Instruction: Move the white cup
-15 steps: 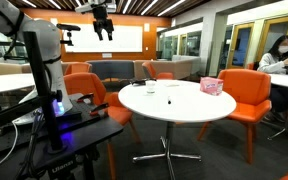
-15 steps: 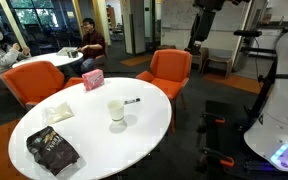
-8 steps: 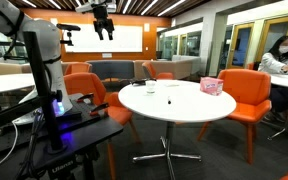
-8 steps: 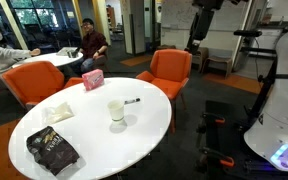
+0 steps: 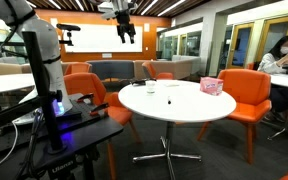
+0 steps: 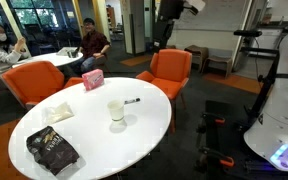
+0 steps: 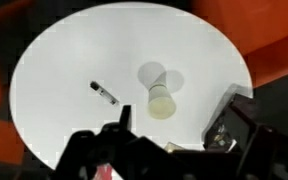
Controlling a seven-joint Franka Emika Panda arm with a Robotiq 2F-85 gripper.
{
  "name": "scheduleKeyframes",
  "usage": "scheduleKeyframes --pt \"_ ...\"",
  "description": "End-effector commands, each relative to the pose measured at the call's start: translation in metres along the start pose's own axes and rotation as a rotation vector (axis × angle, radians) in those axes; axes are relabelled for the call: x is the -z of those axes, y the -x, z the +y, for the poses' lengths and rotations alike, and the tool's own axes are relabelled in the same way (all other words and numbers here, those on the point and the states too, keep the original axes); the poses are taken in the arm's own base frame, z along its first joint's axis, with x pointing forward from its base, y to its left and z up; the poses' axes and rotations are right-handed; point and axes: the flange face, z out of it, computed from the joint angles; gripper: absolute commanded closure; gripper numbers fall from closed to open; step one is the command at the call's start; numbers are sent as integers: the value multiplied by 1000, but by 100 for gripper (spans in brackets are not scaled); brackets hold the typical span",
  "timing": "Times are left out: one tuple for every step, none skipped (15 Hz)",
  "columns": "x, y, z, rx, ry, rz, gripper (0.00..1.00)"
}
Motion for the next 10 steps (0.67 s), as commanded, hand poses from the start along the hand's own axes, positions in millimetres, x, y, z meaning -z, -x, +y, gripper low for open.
scheduleKeyframes --pt "-41 -63 26 -135 -10 -85 0" --pt "-58 -81 32 -165 -8 -89 0" --pt "-74 -99 37 -189 -15 -92 0" --pt "-94 -117 41 -204 -25 -94 0" --pt "-113 -131 44 -222 -29 -88 0" --pt "-132 -143 47 -239 -45 -82 0" --pt "-153 -154 50 -257 -45 -75 0" --pt "-171 -161 53 -276 -52 -72 0" --pt "-188 -168 55 -286 -54 -85 0" --pt "-206 -171 56 -287 -66 -103 0"
